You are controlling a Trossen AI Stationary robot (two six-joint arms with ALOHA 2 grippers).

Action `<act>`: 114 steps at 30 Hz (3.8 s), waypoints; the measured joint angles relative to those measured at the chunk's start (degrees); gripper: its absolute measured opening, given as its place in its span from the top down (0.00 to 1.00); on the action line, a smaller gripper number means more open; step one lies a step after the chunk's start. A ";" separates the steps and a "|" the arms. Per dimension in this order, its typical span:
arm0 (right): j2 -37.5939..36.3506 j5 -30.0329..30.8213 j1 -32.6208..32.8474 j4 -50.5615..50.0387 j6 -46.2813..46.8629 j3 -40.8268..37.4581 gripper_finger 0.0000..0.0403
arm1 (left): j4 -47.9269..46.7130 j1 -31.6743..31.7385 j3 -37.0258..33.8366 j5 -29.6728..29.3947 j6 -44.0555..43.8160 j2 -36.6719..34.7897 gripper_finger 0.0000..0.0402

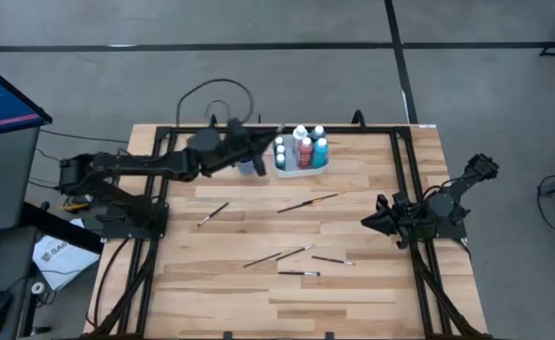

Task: Pick & Place Paint Supplies
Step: Put the silver and black paint brush into the blue cup, then put the gold and black paint brush into the blue cup

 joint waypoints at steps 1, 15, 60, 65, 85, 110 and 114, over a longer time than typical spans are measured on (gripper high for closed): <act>0.00 -0.01 0.01 0.01 0.00 0.00 0.94 | 3.00 0.77 -2.77 -0.39 0.00 -1.28 0.99; 0.00 -0.01 0.00 -0.10 -0.01 -0.01 0.94 | 36.72 13.37 -29.00 -0.57 4.64 -5.50 0.99; 0.00 -0.01 0.01 -0.16 0.00 0.00 0.94 | 62.41 15.72 -32.60 5.13 5.57 20.69 0.81; 0.00 -0.01 0.01 -0.16 0.01 -0.01 0.94 | 61.94 13.73 -33.19 5.06 5.58 19.46 0.74; 0.00 -0.01 0.00 -0.16 -0.01 0.00 0.94 | -2.21 -9.52 -1.75 5.10 4.02 13.92 0.72; -0.01 -0.01 0.02 -0.05 0.00 0.01 0.94 | -11.03 -9.29 8.26 6.72 -4.23 38.60 0.72; 0.00 -0.01 0.02 -0.08 -0.01 -0.01 0.94 | -12.30 -9.66 8.19 6.67 -4.14 38.83 0.72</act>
